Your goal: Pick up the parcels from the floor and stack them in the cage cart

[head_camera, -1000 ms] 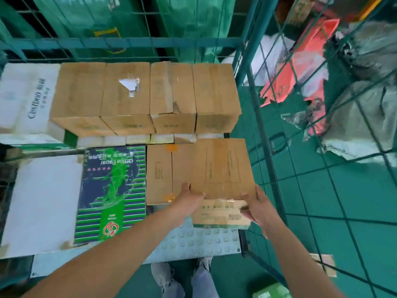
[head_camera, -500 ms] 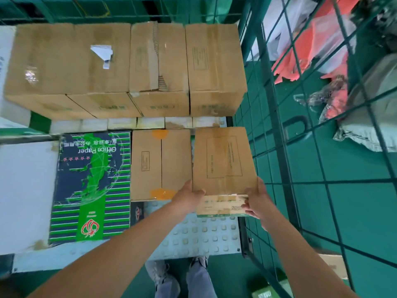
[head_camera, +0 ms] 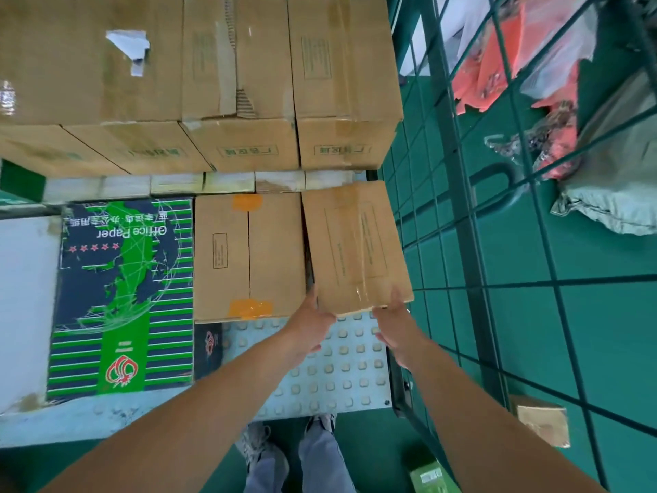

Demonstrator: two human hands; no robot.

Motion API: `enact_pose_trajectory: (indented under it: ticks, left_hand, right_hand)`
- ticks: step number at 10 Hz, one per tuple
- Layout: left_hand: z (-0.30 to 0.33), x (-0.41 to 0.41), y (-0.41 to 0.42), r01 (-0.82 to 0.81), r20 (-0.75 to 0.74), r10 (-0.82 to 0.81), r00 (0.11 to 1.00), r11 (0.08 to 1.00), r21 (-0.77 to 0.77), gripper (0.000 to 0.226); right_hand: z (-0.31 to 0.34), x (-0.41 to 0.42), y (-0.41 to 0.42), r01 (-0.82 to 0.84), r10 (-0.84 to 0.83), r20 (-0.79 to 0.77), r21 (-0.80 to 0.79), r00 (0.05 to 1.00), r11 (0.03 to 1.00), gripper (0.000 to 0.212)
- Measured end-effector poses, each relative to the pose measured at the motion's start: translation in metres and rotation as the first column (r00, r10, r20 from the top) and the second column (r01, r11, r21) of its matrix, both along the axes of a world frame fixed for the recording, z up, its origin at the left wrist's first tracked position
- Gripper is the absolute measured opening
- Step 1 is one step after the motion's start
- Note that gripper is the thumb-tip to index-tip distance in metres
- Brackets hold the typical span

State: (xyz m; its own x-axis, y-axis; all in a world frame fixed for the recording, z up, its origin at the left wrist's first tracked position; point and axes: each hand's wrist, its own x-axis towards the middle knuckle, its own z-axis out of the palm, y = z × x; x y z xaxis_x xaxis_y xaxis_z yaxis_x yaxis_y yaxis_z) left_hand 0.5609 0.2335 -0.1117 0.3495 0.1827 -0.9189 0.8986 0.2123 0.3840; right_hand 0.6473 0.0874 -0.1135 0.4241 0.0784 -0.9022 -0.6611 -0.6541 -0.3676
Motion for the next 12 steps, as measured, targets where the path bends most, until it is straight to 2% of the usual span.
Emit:
enact_pose_trajectory:
  ticks: [1,4,6,8,10,11,12]
  left_hand:
    - [0.002,0.002,-0.010,0.015,0.057,-0.014,0.998,1.000,-0.009,0.080]
    - [0.013,-0.018,0.004,0.007,0.144,-0.005,0.990,1.000,-0.010,0.076]
    - [0.056,-0.044,0.020,0.003,0.157,-0.009,0.988,0.999,0.038,0.073]
    - [0.136,-0.078,0.050,-0.056,0.179,0.036,0.983,0.993,0.105,0.073]
    - [0.237,-0.121,0.089,-0.135,0.190,0.095,0.977,0.969,0.207,0.070]
    - [0.272,-0.142,0.111,-0.255,0.259,0.195,0.946,0.941,0.224,0.067]
    - [0.347,-0.183,0.129,-0.344,0.330,0.259,0.908,0.910,0.232,0.062]
  right_hand:
    - [0.007,-0.017,0.008,0.006,-0.002,-0.067,0.062,0.998,0.998,0.074]
    - [0.024,-0.036,0.016,0.026,-0.009,-0.089,0.189,0.996,0.982,0.068]
    - [0.065,-0.054,0.041,-0.021,0.029,-0.036,0.214,0.999,0.977,0.062]
    - [0.142,-0.085,0.068,-0.078,0.084,-0.007,0.298,0.996,0.951,0.059]
    - [0.241,-0.124,0.110,-0.214,0.205,0.064,0.331,0.977,0.919,0.055]
    - [0.283,-0.142,0.135,-0.270,0.252,0.098,0.359,0.963,0.893,0.055]
    - [0.324,-0.172,0.160,-0.306,0.283,0.118,0.403,0.952,0.862,0.049]
